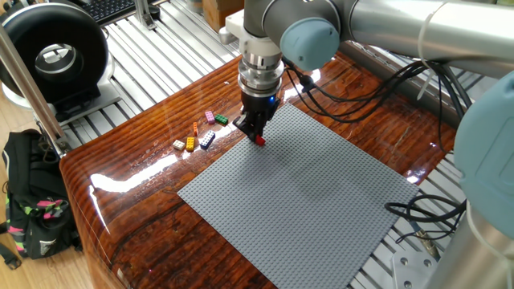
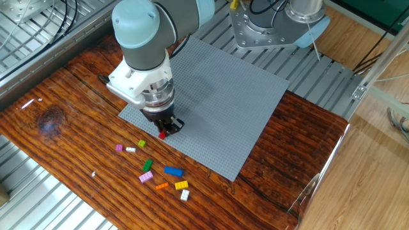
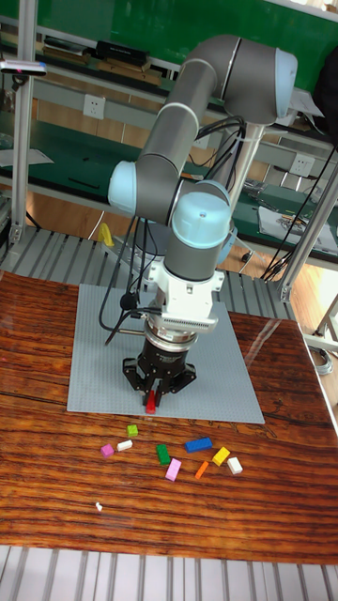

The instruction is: Build with small Lego blocks

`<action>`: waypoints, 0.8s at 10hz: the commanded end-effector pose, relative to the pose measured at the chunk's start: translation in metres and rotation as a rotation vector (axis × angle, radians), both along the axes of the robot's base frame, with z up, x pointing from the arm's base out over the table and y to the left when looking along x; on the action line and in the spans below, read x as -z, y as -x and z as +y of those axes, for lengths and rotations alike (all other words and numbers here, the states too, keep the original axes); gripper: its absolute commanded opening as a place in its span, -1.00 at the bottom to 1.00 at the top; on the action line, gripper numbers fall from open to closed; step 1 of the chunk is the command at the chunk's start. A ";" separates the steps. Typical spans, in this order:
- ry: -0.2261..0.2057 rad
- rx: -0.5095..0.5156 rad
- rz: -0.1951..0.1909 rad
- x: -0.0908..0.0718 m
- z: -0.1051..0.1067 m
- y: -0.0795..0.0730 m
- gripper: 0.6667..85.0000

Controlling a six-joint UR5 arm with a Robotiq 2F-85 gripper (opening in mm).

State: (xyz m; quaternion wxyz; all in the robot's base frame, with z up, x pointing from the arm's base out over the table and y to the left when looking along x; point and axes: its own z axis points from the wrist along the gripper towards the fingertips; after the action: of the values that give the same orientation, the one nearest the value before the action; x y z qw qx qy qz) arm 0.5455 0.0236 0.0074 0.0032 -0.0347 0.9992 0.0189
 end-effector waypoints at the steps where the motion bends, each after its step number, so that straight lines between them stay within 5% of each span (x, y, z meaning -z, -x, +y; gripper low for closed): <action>1: -0.014 0.008 -0.006 0.001 0.002 -0.002 -0.97; 8: -0.021 0.009 -0.004 0.000 0.005 -0.001 -0.97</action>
State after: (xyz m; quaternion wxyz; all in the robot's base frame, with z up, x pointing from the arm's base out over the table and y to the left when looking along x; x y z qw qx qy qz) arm 0.5447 0.0256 0.0084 0.0029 -0.0351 0.9991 0.0224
